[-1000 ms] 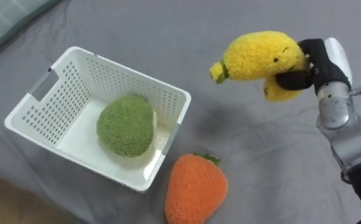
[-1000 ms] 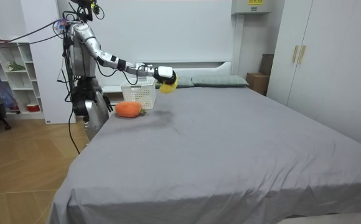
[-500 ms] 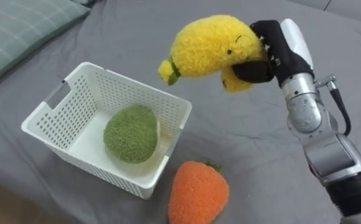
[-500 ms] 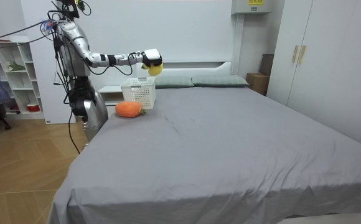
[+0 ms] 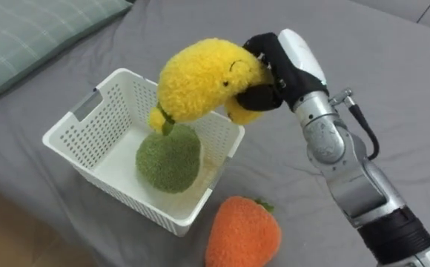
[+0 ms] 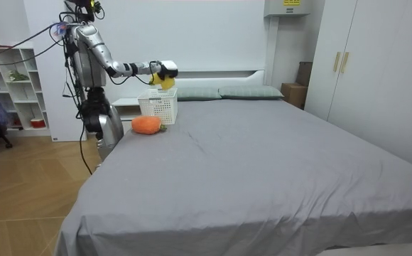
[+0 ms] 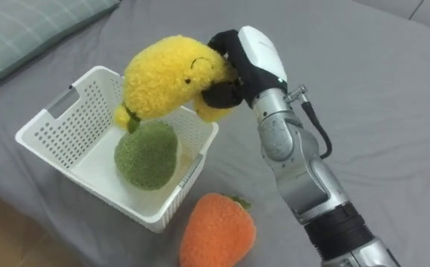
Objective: Collect toys from the bed
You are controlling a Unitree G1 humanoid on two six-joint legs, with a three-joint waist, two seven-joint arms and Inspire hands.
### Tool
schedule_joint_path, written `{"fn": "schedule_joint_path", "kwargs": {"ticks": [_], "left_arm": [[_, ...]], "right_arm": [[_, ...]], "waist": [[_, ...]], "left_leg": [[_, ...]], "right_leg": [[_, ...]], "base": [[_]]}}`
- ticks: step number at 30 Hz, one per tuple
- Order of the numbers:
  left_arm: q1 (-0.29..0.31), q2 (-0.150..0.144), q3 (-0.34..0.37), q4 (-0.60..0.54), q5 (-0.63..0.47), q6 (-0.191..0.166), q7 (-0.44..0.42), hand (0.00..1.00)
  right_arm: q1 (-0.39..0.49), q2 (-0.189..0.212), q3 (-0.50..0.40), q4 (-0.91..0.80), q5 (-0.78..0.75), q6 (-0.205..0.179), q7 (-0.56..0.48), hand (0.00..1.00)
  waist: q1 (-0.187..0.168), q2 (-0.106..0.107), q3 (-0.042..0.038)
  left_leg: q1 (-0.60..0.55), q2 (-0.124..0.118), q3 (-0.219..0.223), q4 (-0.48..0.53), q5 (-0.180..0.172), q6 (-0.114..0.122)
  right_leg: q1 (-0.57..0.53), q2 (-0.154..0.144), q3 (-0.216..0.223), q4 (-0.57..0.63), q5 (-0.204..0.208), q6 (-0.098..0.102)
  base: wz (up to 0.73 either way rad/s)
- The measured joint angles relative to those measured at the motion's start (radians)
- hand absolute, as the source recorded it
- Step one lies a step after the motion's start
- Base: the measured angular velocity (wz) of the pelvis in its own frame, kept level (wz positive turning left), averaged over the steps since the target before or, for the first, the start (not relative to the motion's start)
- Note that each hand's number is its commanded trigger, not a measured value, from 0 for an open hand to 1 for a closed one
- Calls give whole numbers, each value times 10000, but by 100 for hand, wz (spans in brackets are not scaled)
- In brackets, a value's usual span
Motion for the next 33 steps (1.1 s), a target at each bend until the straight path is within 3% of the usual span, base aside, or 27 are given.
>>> {"fn": "schedule_joint_path", "kwargs": {"ticks": [5,12,13,14,15,16,17,18,26,33], "left_arm": [[-10,-52,20,-197,149,111,-114,0],[108,-122,36,-187,648,344,-183,0],[125,-129,39,-191,804,375,-205,0],[157,-156,61,-198,1042,429,-253,0],[163,-229,205,-200,1240,471,-279,0],[167,-250,235,-200,1252,488,-283,0],[183,-269,254,-200,1309,550,-325,0],[195,-294,323,-201,1422,575,-390,0],[252,-313,396,-205,1432,609,-404,0],[346,-320,739,-199,1423,608,-449,0]], "right_arm": [[-242,332,413,0,-341,330,639,100],[-716,897,448,466,-341,530,876,100],[-718,939,448,514,-359,529,876,95],[-722,1017,448,657,-398,533,875,65],[-722,1040,456,719,-503,574,876,55],[-722,1040,464,719,-522,612,876,24],[-721,1039,467,749,-537,648,875,18],[-722,1037,466,795,-539,663,847,0],[-727,1026,533,1935,-549,641,386,0],[-728,764,532,2008,-465,612,321,0]], "waist": [[466,-34,12],[771,-140,42],[776,-152,40],[800,-164,36],[842,-172,43],[879,-178,50],[930,-187,53],[988,-198,55],[1213,-275,76],[1219,-357,106]], "left_leg": [[-52,-35,-138,37,1,2],[-61,-144,-470,145,5,2],[-76,-154,-502,154,10,-4],[-111,-168,-531,187,10,-5],[-159,-184,-564,226,11,-5],[-171,-192,-581,227,12,-4],[-180,-202,-608,231,12,-4],[-182,-205,-626,227,12,-4],[-235,-219,-688,295,22,-1],[-224,-228,-708,301,23,0]], "right_leg": [[8,-7,-252,-13,5,9],[206,0,-391,-167,-20,58],[204,-1,-394,-167,-23,63],[202,-3,-405,-167,-25,67],[192,-7,-437,-167,-25,67],[188,-11,-457,-167,-25,68],[190,-15,-490,-162,-24,69],[196,-16,-516,-154,-23,70],[205,-100,-773,-160,-24,78],[215,-105,-731,-167,-24,81]], "base": [[10],[12],[17],[12],[10],[8],[6],[5],[5],[1]]}}
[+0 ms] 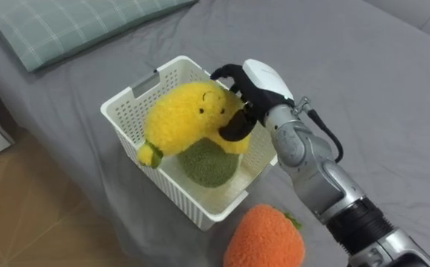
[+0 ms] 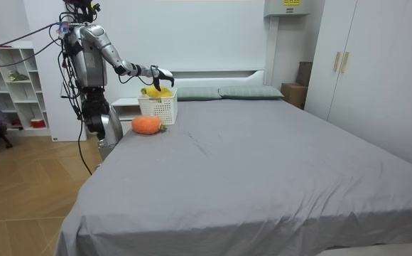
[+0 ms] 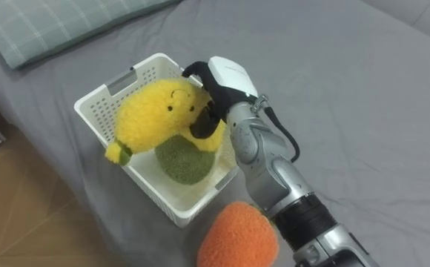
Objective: Collect toys from the bed
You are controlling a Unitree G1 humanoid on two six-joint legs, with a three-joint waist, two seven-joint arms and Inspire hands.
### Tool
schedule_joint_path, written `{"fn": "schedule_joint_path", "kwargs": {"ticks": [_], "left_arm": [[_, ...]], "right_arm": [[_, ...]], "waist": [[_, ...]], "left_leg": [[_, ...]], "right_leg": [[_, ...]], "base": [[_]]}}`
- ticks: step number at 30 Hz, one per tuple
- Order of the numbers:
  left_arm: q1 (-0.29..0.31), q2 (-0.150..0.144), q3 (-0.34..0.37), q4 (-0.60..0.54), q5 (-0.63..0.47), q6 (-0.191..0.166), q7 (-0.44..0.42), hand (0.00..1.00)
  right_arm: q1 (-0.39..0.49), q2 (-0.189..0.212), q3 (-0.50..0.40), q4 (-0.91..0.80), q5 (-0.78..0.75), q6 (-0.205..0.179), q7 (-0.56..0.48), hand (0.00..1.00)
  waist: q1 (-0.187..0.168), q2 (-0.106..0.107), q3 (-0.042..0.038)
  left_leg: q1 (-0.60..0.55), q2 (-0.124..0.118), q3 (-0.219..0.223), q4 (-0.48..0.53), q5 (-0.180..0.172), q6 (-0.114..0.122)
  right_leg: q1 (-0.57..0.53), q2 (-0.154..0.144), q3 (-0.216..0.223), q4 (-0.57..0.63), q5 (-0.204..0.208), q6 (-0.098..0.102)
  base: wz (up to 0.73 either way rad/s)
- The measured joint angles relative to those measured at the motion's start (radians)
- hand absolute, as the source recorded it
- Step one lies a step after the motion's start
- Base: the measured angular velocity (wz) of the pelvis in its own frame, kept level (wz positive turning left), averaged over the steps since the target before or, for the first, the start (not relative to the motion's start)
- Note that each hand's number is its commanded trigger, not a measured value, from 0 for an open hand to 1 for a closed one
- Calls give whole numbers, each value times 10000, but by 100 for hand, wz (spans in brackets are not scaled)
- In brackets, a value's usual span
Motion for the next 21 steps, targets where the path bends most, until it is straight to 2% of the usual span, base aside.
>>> {"fn": "schedule_joint_path", "kwargs": {"ticks": [6,10,15,21], "left_arm": [[66,2,23,-2,-1,-3,-6,0],[52,1,132,-3,-1,-102,-6,0],[66,20,188,-76,1,-208,28,0],[179,16,184,-393,4,-244,95,0]], "right_arm": [[0,-154,-26,47,133,-19,-9,0],[-19,-153,-97,381,158,-208,-32,0],[-20,-154,-463,403,293,-424,-161,0],[-21,-195,-1056,360,371,-532,-271,0]], "waist": [[-61,-62,15],[-95,-55,21],[-239,-26,41],[-400,-3,28]], "left_leg": [[98,0,19,-4,-1,1],[135,0,33,6,-1,0],[62,-7,40,-1,-4,0],[50,-7,49,51,-3,3]], "right_leg": [[91,-1,29,-2,0,0],[129,-1,46,1,0,1],[96,-6,42,5,1,0],[76,-6,47,8,5,6]], "base": [[0],[0],[0],[0]]}}
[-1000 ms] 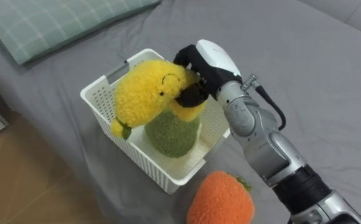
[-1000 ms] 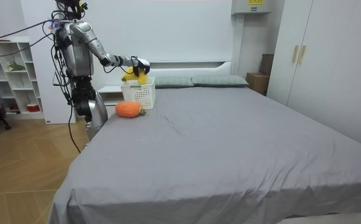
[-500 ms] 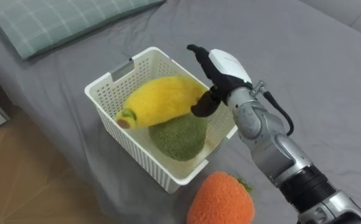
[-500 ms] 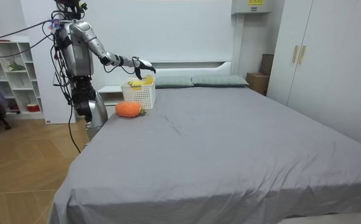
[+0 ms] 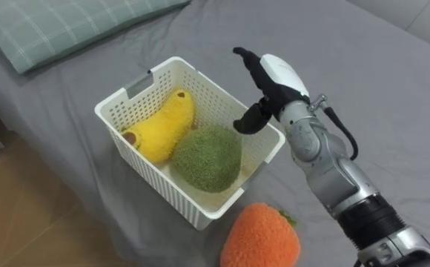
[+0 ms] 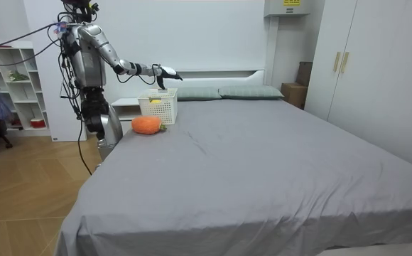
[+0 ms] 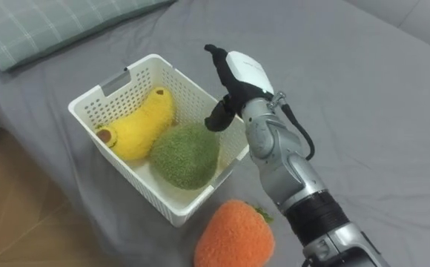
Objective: Collect toys from the bed
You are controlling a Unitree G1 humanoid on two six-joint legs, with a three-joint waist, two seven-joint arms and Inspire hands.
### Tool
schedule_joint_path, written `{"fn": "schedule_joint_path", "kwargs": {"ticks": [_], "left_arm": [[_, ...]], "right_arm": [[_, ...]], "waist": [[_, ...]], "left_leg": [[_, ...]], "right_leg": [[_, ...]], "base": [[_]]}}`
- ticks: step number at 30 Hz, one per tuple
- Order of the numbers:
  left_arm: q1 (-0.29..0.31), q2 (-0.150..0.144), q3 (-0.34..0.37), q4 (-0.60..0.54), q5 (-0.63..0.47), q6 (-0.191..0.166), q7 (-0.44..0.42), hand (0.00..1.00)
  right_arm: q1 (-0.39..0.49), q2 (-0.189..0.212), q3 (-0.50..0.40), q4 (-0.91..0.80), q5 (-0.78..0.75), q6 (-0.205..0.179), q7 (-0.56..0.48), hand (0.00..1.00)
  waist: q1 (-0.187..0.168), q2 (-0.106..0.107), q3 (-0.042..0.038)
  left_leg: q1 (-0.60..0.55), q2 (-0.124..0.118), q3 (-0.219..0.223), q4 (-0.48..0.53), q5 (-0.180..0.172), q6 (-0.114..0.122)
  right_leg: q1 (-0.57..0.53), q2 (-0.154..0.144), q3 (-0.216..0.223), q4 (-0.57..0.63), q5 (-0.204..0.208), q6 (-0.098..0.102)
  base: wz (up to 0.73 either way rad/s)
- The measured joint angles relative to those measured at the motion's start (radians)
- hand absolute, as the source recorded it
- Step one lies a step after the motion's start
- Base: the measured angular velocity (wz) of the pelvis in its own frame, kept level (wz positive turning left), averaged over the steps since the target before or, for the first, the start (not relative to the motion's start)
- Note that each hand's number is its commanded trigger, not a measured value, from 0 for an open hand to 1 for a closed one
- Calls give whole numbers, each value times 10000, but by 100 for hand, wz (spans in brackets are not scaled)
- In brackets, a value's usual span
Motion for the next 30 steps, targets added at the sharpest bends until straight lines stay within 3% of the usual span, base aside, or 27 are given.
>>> {"fn": "schedule_joint_path", "kwargs": {"ticks": [7,9,12,19,24,27,30], "left_arm": [[42,-28,5,-3,-8,1,169,0],[173,-31,13,-3,-8,4,172,0],[355,-65,203,0,-8,28,174,0],[402,-236,218,51,-10,-5,175,0],[413,-242,190,67,-31,-49,164,0],[457,-293,189,-3,-62,-44,165,0],[441,-382,174,-3,-279,-49,214,0]], "right_arm": [[32,-18,-358,-574,617,-118,-247,0],[99,-24,-468,-827,1032,-231,-292,0],[308,-19,-487,-960,1079,-244,-305,0],[1208,-59,-940,-1802,1422,-247,-110,0],[1985,-78,-1182,-2658,1795,-348,149,0],[2703,-96,-1267,-3239,1795,-313,358,0],[3267,-76,-1274,-3669,1869,-312,531,0]], "waist": [[-365,437,-54],[-446,561,-153],[-684,577,-187],[-1171,582,-184],[-1538,700,-169],[-1818,721,-246],[-2004,859,-261]], "left_leg": [[22,15,120,-17,9,16],[87,48,269,-90,12,21],[261,74,352,-197,22,34],[438,127,660,-273,22,40],[608,230,1012,-389,18,44],[604,249,1058,-408,17,43],[664,321,1325,-508,17,44]], "right_leg": [[-32,-11,106,7,5,9],[-60,2,318,11,6,7],[54,13,396,-1,5,8],[81,44,824,12,18,17],[73,101,1168,25,60,-30],[41,118,1238,36,69,-39],[-27,136,1429,67,92,-64]], "base": [[-5],[-20],[-9],[-15],[-20],[-7],[-22]]}}
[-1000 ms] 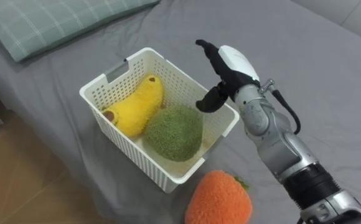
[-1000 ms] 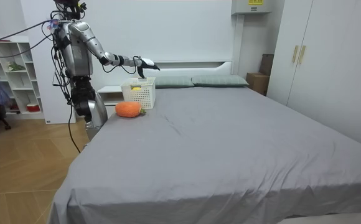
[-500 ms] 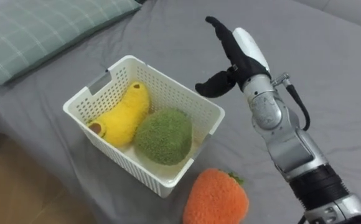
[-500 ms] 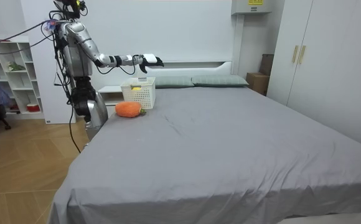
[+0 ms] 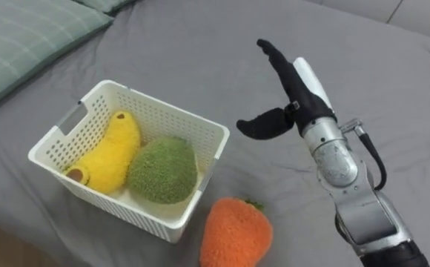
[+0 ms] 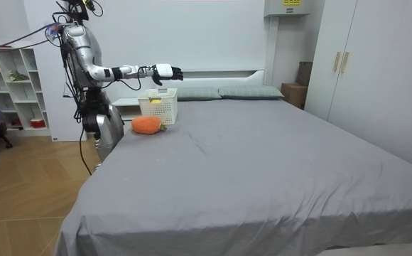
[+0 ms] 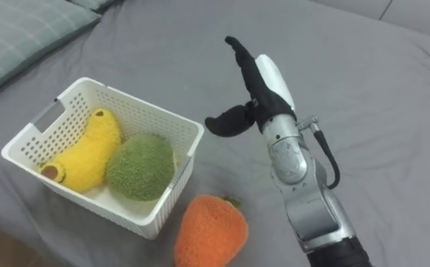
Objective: Collect toys from the bed
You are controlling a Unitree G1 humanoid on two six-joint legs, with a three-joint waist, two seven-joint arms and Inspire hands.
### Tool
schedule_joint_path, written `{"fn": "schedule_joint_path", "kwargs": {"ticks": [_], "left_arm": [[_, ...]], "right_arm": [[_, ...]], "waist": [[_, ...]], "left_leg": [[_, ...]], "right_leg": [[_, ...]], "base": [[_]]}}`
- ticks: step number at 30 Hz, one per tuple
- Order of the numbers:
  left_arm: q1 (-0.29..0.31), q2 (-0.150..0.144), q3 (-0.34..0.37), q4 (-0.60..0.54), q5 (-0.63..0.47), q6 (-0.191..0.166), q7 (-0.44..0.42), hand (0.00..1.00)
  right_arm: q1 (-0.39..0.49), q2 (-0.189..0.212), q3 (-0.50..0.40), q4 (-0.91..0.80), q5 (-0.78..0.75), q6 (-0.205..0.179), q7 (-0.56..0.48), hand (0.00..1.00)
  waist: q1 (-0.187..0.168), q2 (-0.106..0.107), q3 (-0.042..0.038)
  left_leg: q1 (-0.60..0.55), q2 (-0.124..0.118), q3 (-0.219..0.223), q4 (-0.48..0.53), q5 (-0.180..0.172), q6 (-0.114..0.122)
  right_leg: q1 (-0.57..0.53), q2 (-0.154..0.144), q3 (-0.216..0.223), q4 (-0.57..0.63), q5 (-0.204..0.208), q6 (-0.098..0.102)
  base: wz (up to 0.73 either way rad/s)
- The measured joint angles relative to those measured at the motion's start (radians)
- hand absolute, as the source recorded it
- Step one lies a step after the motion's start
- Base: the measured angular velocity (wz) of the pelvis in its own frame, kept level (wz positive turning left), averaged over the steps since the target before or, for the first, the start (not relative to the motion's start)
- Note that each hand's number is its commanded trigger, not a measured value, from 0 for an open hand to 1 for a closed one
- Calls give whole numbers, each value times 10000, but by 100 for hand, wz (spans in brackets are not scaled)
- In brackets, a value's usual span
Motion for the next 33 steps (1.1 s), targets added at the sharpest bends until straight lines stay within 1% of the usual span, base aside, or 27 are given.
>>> {"fn": "schedule_joint_path", "kwargs": {"ticks": [1,3,4,5,6,9,12,14,17,18,19,21,23,24,27,33], "left_arm": [[1,-2,2,1,-35,-11,27,0],[-9,1,6,10,-90,-94,207,0],[-18,0,3,10,-241,-119,242,0],[-21,-7,5,11,-424,-154,245,0],[-37,1,5,43,-430,-197,245,0],[-88,58,11,148,-428,-422,279,0],[-92,49,8,222,-438,-461,299,0],[-51,50,6,232,-451,-449,301,0],[-5,49,6,238,-595,-442,187,0],[-3,49,9,239,-600,-433,164,0],[-3,49,9,239,-598,-429,159,0],[5,48,6,238,-602,-423,151,0],[1,46,6,239,-600,-421,122,0],[7,41,5,238,-600,-418,66,0],[-87,41,6,239,-602,-419,-65,0],[-97,49,4,238,-618,-430,-301,0]], "right_arm": [[89,17,1,-16,26,-1,30,0],[526,11,-2,-15,127,6,159,0],[604,15,-1,-14,221,13,223,0],[705,34,22,-11,333,31,396,0],[828,51,68,-5,372,25,489,0],[1368,51,90,30,838,20,710,0],[1854,63,105,59,1243,22,1027,0],[2013,58,161,107,1217,32,1221,0],[2370,49,183,242,929,59,1584,0],[2521,52,183,267,749,105,1734,0],[2579,53,182,290,669,109,1808,0],[2778,61,216,427,494,118,2062,0],[2945,64,255,426,399,220,2400,0],[3005,61,276,426,356,315,2652,0],[3016,46,402,427,305,445,3197,0],[3002,31,518,505,69,471,4034,0]], "waist": [[-6,16,-5],[-164,18,-10],[-191,16,-8],[-211,19,-6],[-280,8,-2],[-277,-80,17],[-271,-110,26],[-267,-139,42],[-280,-206,21],[-279,-233,27],[-280,-244,19],[-280,-318,64],[-280,-343,64],[-272,-350,58],[-271,-385,35],[-240,-382,48]], "left_leg": [[17,9,22,-18,0,0],[118,29,55,-89,-1,-2],[153,41,103,-129,-1,-3],[198,65,199,-175,-2,-4],[215,73,211,-189,-4,-4],[222,91,246,-228,-15,-17],[217,103,301,-228,-55,-7],[175,122,384,-226,-94,-10],[136,125,415,-228,-119,6],[136,126,427,-236,-124,12],[135,126,430,-243,-125,13],[122,131,455,-256,-131,23],[73,136,451,-243,-155,26],[34,136,454,-230,-169,26],[12,137,461,-230,-168,26],[-35,135,435,-233,-169,26]], "right_leg": [[2,4,14,12,4,-4],[91,14,28,12,4,-4],[92,21,70,18,4,-4],[91,47,212,15,7,-10],[99,58,245,12,13,-14],[94,87,313,-29,24,-23],[67,163,429,-40,29,-17],[2,175,521,-43,29,-17],[-61,187,553,-45,31,-12],[-64,187,555,-49,32,-10],[-68,185,555,-51,32,-8],[-94,184,554,-59,34,-4],[-129,187,538,-69,35,-2],[-172,188,549,-69,36,-1],[-245,184,554,-64,37,1],[-242,191,560,-66,38,3]], "base": [[-20],[-5],[-19],[-20],[-17],[-4],[-8],[-12],[-4],[0],[0],[0],[0],[0],[-1],[0]]}}
